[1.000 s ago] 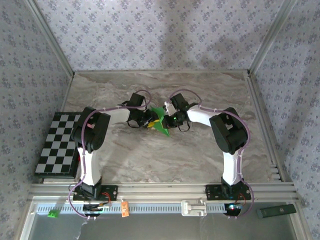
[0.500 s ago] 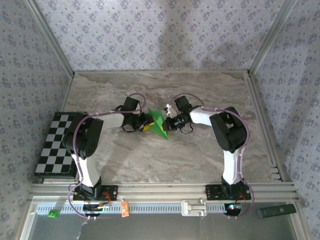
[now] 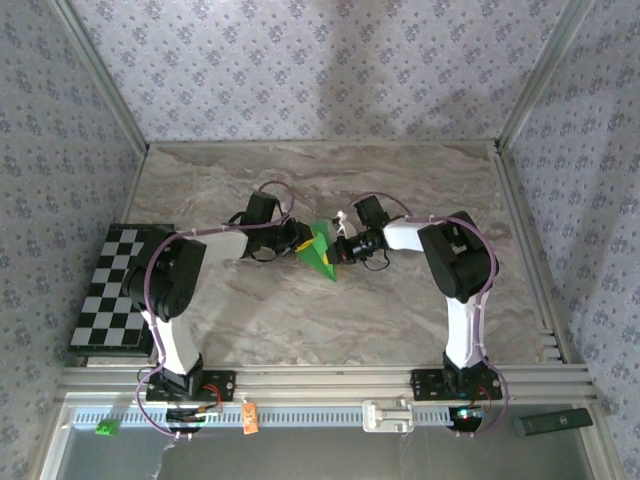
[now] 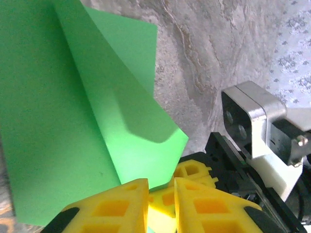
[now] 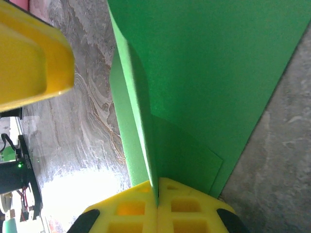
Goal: Fold a paper plane with a square sheet of paper (pick it up from the middle)
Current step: Fourth fold the wing at the center of the table.
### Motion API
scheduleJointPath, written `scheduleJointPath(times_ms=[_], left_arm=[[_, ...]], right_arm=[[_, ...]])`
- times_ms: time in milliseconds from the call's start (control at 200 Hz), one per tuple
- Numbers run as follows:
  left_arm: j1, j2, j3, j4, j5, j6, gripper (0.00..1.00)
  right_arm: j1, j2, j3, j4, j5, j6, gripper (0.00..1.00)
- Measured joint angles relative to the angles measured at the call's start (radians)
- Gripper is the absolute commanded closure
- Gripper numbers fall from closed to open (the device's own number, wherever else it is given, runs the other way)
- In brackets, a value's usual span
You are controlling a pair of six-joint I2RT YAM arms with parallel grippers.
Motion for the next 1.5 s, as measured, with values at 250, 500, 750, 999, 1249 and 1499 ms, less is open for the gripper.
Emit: scheduleJointPath(times_ms=[250, 500, 750, 999, 1249, 1499], left_arm=[[-0.01, 0.06, 0.008, 0.039, 0.038, -0.002, 0.84], [-0.01, 0.093, 0.037, 0.048, 0.049, -0.002, 0.84], [-0.011, 0.104, 0.066, 0.051, 0.051, -0.001, 0.84], [-0.021, 0.118, 0.09, 0.028, 0.052, 0.003, 0.85], [-0.029, 0.146, 0.124, -0.002, 0.051, 0.021, 0.85], [-0.031, 0.158, 0.137, -0.022, 0.051, 0.028, 0.86]], right_arm=[[-0.007, 0.002, -0.006, 0.021, -0.015, 0.019, 0.99], [-0.01, 0.002, -0.007, 0.02, -0.014, 0.019, 0.95], [-0.01, 0.002, -0.007, 0.016, -0.015, 0.018, 0.86], [-0.01, 0.002, 0.003, 0.001, -0.026, 0.018, 0.8], [-0.008, 0.002, 0.01, -0.01, -0.025, 0.018, 0.76], [-0.006, 0.002, 0.012, -0.018, -0.013, 0.021, 0.79]])
